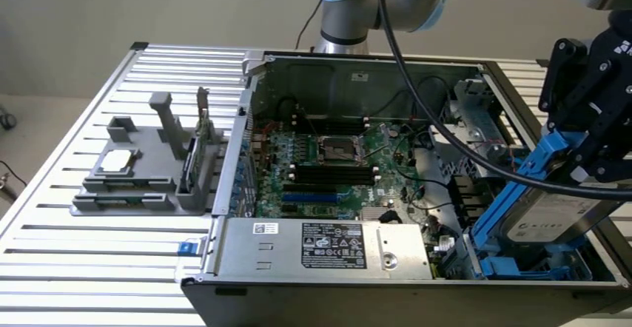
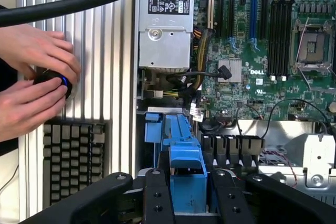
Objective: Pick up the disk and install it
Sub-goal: 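Insert the disk into the insertion slot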
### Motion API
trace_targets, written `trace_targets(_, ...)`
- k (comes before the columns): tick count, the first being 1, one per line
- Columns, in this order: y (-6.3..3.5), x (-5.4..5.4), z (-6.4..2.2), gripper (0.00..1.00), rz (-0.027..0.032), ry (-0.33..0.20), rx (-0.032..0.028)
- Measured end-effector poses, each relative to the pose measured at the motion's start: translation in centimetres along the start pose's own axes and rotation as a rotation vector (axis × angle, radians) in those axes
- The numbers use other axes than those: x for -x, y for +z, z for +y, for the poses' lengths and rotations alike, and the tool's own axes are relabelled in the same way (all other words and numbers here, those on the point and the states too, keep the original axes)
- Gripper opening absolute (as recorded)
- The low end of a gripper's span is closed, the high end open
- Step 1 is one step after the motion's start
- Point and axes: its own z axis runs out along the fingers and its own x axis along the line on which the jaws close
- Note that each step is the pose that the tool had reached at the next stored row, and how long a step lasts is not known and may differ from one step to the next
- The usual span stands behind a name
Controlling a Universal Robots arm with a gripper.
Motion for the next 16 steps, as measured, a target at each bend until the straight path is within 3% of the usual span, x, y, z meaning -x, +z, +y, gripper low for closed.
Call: trace_targets(16,0.99,0.02,-0.03,0.33,0.0,0.0,0.0)
